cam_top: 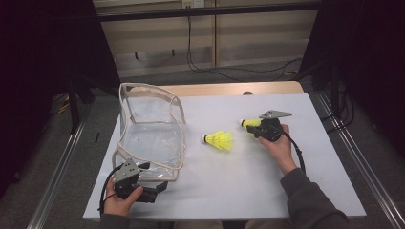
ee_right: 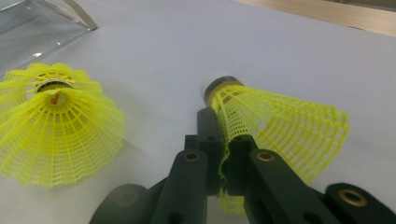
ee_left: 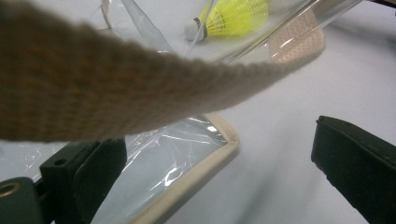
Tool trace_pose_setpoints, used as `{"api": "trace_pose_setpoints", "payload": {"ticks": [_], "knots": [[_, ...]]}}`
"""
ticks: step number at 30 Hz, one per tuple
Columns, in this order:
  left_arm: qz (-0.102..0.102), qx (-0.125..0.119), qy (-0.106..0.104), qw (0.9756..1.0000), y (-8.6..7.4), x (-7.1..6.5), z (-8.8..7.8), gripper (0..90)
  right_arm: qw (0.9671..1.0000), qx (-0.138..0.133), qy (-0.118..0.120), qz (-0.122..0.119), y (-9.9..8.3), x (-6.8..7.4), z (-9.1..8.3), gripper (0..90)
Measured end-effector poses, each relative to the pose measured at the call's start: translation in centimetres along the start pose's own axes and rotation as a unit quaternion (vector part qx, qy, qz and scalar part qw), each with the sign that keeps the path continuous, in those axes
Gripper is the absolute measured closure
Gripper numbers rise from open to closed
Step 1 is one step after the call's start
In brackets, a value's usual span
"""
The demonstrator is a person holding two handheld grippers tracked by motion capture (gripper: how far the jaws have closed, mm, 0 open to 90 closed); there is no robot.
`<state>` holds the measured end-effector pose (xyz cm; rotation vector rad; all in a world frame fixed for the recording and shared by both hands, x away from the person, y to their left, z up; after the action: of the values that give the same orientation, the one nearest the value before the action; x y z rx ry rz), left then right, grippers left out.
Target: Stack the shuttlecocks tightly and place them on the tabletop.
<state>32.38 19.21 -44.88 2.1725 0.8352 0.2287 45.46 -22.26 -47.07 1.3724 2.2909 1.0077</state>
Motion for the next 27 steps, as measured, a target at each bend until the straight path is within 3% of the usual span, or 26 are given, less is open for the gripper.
{"api": "trace_pose_setpoints", "payload": {"ticks": [12,27], "knots": [[0.002,0.000,0.001,1.0000,0.0,0.0,0.0,3.5,0.9998,-0.005,0.010,-0.015,-0.5,0.7,-1.2,88.2],[0.001,-0.001,0.002,1.0000,0.1,0.0,-0.1,3.5,0.9997,-0.006,0.018,-0.013,-0.8,0.9,-1.7,88.2]]}}
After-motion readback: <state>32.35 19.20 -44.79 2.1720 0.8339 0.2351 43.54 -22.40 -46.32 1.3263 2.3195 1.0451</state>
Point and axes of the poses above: each handheld gripper's, and its own axes: z roughly forward along the jaws, y roughly out of its top, x roughly to its left, the point moved 4 cm from there along z, roughly forward along the jaws, and after that the axes turned 12 degrees about x, right-handed, at the moved point
